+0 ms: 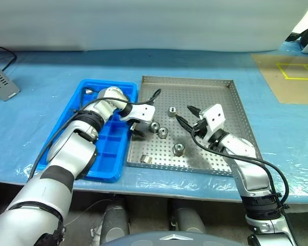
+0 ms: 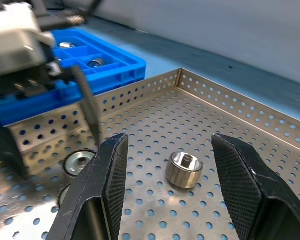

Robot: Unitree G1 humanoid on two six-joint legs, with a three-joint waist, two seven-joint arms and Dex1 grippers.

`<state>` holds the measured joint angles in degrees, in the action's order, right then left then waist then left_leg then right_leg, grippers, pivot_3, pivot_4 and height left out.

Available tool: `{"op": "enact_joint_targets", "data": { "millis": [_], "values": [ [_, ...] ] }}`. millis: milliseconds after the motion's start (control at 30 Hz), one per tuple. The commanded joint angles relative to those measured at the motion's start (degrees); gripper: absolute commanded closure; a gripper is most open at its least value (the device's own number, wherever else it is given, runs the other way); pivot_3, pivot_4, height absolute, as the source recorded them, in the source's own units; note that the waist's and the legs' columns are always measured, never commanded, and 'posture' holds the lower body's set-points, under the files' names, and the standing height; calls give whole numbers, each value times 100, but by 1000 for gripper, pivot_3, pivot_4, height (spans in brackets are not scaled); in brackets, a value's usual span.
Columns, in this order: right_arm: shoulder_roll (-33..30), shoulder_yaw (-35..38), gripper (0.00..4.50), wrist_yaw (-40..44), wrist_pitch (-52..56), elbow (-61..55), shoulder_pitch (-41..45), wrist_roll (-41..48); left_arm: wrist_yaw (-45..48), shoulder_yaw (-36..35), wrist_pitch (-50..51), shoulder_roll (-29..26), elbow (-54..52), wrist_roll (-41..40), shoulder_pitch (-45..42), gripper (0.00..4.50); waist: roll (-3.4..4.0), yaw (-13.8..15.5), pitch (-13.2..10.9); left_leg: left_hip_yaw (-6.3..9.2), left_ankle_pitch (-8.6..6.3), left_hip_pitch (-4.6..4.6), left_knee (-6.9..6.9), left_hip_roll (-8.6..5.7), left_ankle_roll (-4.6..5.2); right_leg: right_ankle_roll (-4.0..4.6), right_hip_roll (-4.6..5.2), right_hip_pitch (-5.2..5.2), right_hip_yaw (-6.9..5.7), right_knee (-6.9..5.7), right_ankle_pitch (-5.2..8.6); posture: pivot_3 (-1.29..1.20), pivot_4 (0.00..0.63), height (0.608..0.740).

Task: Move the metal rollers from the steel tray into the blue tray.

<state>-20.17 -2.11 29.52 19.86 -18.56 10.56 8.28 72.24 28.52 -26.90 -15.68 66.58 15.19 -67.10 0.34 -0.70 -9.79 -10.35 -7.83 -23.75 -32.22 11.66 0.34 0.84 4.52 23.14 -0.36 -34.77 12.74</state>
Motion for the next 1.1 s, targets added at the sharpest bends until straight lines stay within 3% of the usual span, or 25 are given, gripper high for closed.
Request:
{"op": "enact_joint_targets", "data": {
  "millis": [33, 133, 633, 733, 900, 1100],
  "values": [
    [-49, 31, 1749, -42, 155, -475, -72, 118, -394, -118, -110, 151, 193, 133, -156, 476, -2, -8, -1, 0, 0, 0, 0, 0, 0, 0, 0, 1, 0, 0, 0, -437, 150, 740],
    [-50, -10, 1749, -102, 162, -561, -213, 42, -568, -137, -114, 225, 331, 239, -205, 476, -2, -23, -1, 1, 0, 4, 2, 4, -1, 0, -2, 2, 0, -1, 0, -444, 150, 740],
    [-157, -5, 1749, -190, -241, -127, -282, -109, 527, -86, -52, 71, 341, 391, -1, 476, -4, -96, -1, -5, -1, 12, 17, 8, -2, 5, -7, 4, 5, 8, 3, -453, 150, 740],
    [-122, -79, 1749, -255, -143, -189, -206, -127, 565, -221, -20, 136, 295, 290, 26, 1072, -4, -103, -1, -5, -1, 12, 18, 7, -1, 6, -6, 4, 5, 9, 4, -449, 150, 740],
    [-58, -227, 1749, -400, 220, -444, -16, -170, 396, -241, -28, 135, 271, 377, 78, 2709, -4, -73, -1, -6, -1, 13, 16, 4, -2, 6, -1, 0, 3, 7, 4, -445, 150, 740],
    [41, -392, 1749, -554, 712, -682, 275, -180, 343, -349, 28, 156, 252, 334, 98, 2760, -4, -75, -1, -6, -1, 15, 14, 2, -2, 7, 0, -1, 8, 6, 3, -442, 150, 740]
  ]
}}
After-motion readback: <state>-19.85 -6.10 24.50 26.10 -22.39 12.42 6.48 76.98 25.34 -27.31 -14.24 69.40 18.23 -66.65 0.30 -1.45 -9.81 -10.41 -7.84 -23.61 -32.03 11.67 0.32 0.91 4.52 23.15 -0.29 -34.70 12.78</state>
